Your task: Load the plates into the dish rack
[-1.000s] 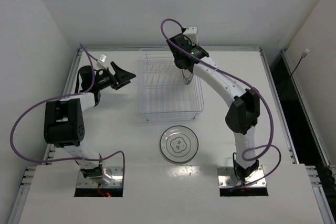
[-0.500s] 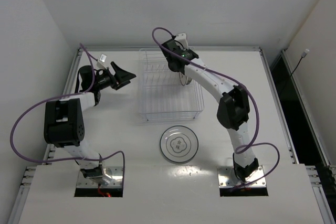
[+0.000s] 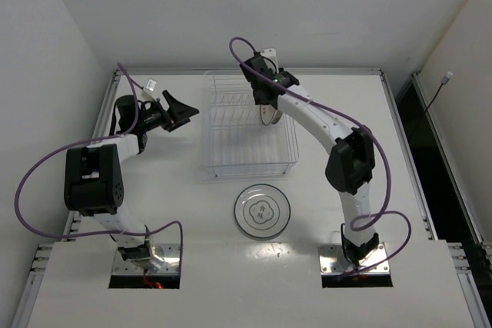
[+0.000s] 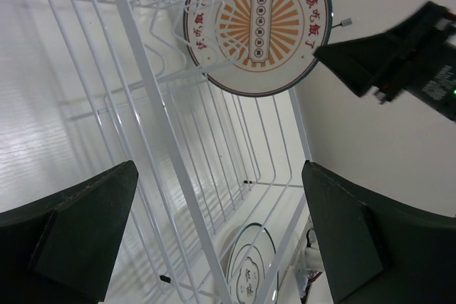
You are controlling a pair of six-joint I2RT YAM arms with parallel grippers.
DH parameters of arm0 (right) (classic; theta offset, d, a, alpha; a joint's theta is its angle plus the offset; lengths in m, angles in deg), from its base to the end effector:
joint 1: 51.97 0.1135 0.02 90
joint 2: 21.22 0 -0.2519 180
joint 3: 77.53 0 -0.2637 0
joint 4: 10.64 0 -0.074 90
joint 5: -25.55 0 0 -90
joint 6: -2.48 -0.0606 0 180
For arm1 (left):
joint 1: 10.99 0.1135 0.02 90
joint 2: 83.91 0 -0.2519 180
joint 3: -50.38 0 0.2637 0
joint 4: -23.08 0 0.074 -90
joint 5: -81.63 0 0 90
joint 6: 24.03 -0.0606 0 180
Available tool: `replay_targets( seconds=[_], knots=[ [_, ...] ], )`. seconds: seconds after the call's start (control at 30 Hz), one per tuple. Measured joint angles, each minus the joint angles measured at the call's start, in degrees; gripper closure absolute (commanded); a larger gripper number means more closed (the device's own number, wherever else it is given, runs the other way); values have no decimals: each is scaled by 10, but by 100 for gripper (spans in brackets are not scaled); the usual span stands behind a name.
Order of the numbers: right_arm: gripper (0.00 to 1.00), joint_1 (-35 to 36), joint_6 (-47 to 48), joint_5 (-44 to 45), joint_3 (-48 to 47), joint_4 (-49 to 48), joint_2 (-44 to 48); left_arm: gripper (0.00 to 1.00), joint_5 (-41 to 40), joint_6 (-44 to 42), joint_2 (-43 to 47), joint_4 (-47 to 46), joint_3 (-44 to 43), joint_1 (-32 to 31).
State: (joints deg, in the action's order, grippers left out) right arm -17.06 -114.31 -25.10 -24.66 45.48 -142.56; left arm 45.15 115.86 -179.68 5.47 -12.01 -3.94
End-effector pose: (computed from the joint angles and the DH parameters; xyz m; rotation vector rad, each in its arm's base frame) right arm 0.4242 0.2492 0.2622 0.1275 2.2179 -0.2688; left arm 0.3746 -0.0028 0.1891 -0.2580 1.9378 -1.3621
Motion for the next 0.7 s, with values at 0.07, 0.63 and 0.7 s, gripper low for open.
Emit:
replay_targets(
  seconds=[0.07, 0.63, 0.7],
  knots=[
    [45, 0, 9, -5, 9, 7, 30, 0, -4, -7, 2, 13, -1, 0],
    [28, -44, -207, -360, 646, 0, 842, 0, -32, -53, 39, 80, -18, 0],
    [28, -44, -248, -407, 706, 7, 858, 0, -32, -53, 39, 80, -18, 0]
  ],
)
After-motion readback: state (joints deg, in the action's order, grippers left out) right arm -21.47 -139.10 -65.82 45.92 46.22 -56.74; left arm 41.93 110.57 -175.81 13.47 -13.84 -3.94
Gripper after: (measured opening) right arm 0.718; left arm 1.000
